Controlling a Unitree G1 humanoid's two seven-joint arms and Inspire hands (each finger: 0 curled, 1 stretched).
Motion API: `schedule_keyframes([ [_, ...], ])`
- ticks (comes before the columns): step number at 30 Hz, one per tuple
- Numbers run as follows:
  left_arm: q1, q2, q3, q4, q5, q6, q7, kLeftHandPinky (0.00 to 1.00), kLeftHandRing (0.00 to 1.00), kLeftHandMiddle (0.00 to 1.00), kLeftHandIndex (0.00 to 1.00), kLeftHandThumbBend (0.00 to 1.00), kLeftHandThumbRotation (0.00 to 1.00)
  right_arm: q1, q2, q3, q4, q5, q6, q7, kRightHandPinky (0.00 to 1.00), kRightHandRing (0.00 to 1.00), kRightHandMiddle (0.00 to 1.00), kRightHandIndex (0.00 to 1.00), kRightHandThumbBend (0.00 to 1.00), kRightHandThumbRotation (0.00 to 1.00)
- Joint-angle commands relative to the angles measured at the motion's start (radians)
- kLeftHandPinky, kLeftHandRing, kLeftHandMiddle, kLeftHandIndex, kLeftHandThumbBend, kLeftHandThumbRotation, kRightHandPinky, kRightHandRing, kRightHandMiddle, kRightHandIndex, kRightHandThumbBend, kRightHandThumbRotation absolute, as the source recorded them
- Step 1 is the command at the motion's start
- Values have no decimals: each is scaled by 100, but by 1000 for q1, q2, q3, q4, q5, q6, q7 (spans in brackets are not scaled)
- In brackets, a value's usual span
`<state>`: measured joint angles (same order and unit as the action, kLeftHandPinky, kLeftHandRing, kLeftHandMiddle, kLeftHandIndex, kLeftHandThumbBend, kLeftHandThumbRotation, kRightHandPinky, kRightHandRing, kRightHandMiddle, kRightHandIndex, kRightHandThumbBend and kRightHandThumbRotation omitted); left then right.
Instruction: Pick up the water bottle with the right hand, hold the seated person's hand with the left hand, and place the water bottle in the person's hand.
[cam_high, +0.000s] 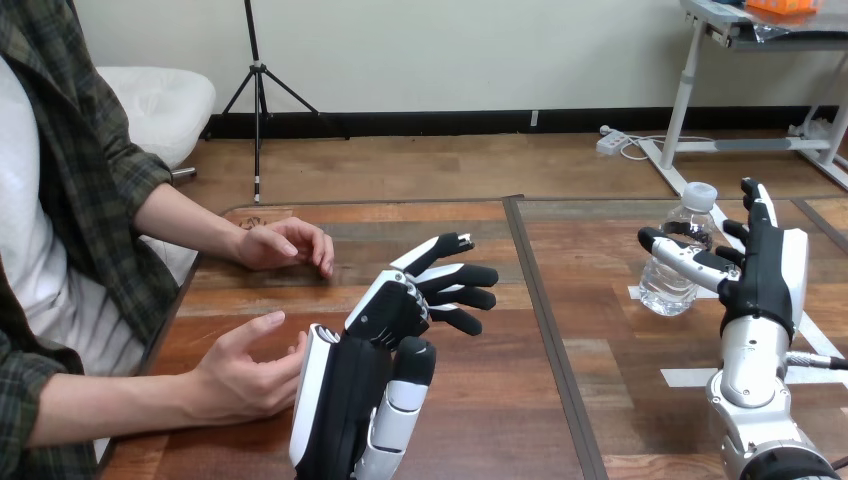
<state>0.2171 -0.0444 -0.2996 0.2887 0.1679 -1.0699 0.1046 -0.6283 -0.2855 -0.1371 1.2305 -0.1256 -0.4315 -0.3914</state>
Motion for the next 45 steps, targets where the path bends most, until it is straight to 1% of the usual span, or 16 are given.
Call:
schedule_keyframes([
  [1,34,-29,-2,-20,4,-3,3,52,63,68,78,57,100,-111,-33,12,-1,-14,-1,4,86,93,96,94,74,0],
  [5,32,-28,3,-17,9,-9,5,52,63,68,78,57,100,-117,-37,25,5,-27,9,-1,87,93,96,94,74,0],
  [9,30,-23,1,-16,-3,-10,0,52,63,68,78,57,100,-123,-39,22,10,-21,18,20,87,94,96,94,74,0],
  [14,30,-24,2,-18,-2,-9,0,52,63,68,78,56,100,-128,-46,29,16,-28,24,28,88,95,97,94,73,0],
  [18,34,-24,4,-26,-1,-1,1,52,63,68,78,56,100,-133,-52,43,19,-45,27,27,89,95,97,94,73,0],
  [24,30,-21,5,-24,-6,-4,-1,52,63,68,78,56,100,-140,-54,54,16,-64,29,22,89,95,96,92,73,0],
  [29,31,-24,7,-28,-3,-1,2,52,63,69,79,57,100,-146,-57,60,16,-70,38,21,87,93,94,90,74,0],
  [32,33,-28,11,-33,5,5,7,52,63,69,78,57,100,-145,-57,60,13,-69,34,29,86,91,91,89,74,0],
  [38,27,-30,10,-25,3,-2,9,52,63,69,78,57,100,-142,-60,69,13,-80,25,27,84,89,88,86,74,0],
  [41,27,-29,9,-22,2,-4,8,52,63,69,79,57,100,-142,-61,77,11,-90,36,20,83,87,86,84,74,0],
  [45,23,-28,10,-17,4,-7,8,52,63,69,79,57,100,-139,-57,79,5,-92,42,20,80,84,83,81,74,0],
])
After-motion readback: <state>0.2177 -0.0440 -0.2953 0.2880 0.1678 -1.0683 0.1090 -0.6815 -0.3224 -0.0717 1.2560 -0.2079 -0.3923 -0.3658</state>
